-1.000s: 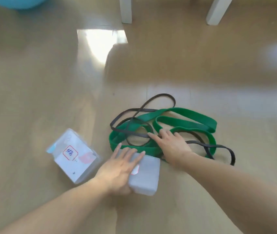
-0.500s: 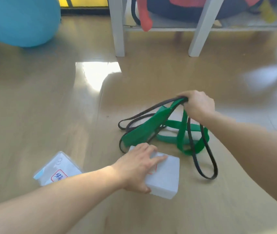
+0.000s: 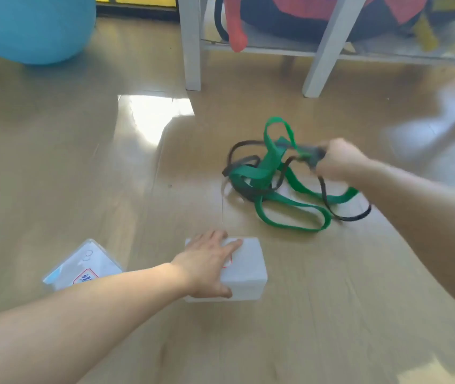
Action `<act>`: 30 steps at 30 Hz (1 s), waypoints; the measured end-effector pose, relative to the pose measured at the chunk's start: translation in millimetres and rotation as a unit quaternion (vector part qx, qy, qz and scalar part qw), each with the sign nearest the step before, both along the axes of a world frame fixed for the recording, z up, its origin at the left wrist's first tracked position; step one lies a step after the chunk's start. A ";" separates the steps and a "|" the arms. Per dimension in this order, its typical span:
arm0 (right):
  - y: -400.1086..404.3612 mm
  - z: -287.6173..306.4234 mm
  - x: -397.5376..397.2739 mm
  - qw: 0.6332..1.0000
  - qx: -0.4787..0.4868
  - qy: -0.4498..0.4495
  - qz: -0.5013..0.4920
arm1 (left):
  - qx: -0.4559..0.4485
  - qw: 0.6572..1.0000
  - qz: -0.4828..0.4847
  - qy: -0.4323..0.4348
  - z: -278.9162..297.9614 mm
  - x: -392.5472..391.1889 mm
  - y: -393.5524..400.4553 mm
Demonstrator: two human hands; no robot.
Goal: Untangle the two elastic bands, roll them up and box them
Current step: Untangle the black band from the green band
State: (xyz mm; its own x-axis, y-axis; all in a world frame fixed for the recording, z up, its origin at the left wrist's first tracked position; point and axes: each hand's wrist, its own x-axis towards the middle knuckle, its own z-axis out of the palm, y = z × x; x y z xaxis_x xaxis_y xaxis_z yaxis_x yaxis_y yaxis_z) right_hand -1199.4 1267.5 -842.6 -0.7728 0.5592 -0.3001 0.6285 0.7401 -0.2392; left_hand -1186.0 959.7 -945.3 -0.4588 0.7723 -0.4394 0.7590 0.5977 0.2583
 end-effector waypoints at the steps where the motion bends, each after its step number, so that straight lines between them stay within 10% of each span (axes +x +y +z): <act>1: -10.9 -23.3 10.8 0.998 0.000 -0.066 0.026 | -0.002 1.000 0.010 -0.003 -0.9 0.0 -2.4; 9: -135.5 -88.1 77.9 0.943 -0.123 -0.070 0.301 | 0.029 1.000 0.000 -0.003 -21.7 -8.2 -24.6; 16: -169.0 -124.8 96.0 0.918 -0.008 -0.030 0.396 | 0.075 0.996 -0.041 0.031 -39.7 -26.9 -64.8; 20: -153.1 -121.1 75.1 0.959 -0.132 0.026 0.249 | 0.057 0.997 -0.021 0.055 -35.7 -34.9 -63.2; 24: -97.3 -125.4 38.4 0.989 -0.040 0.117 0.081 | 0.004 0.994 0.078 0.082 -25.1 -59.7 -58.5; 30: -58.6 -129.3 -6.7 0.991 -0.126 0.031 0.009 | -0.098 0.968 0.184 0.142 -22.3 -68.9 -55.0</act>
State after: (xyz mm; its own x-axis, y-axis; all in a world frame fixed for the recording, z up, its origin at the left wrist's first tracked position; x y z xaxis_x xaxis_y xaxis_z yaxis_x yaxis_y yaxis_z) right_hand -1206.1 1208.9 -971.9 -0.8037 0.4578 -0.3802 0.5935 0.6630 -0.4563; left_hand -1254.9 904.8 -967.6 -0.8104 0.4489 -0.3765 0.5094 0.8573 -0.0743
